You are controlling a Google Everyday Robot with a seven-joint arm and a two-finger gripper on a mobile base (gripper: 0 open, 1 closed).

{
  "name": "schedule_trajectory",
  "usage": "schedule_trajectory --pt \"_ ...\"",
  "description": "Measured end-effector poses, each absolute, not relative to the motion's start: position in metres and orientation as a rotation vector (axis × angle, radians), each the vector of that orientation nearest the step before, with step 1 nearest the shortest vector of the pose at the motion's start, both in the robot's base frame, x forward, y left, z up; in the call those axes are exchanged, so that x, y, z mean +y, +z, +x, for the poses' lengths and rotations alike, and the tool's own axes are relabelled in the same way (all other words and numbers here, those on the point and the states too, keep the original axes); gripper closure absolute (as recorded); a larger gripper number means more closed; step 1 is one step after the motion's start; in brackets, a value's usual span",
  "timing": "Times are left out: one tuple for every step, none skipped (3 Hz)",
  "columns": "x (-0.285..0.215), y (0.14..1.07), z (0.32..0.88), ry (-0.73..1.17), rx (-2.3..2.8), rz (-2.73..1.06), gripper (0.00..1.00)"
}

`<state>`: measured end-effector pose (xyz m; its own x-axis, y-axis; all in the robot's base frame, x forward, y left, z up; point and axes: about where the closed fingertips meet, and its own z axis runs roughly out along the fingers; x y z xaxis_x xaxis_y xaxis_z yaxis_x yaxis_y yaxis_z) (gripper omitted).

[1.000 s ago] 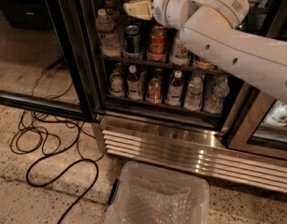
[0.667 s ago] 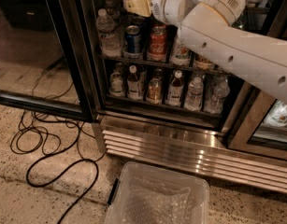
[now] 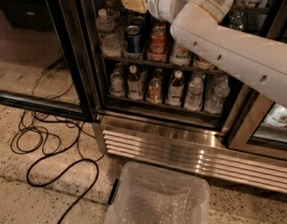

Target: Pick green can from top shelf of fridge

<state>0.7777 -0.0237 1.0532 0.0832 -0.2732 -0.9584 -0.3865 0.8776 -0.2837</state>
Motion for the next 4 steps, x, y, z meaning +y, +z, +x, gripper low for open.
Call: schedule_trajectory --pt "-0.027 1.056 0.790 0.057 1.500 -0.528 0.19" --pt "-0.040 1.063 0.801 0.010 1.487 -0.492 0.22" --pt "-0.058 1.070 0.810 -0.047 1.473 -0.445 0.24" --pt "-0.073 1.073 0.817 -0.096 1.461 -0.405 0.23"
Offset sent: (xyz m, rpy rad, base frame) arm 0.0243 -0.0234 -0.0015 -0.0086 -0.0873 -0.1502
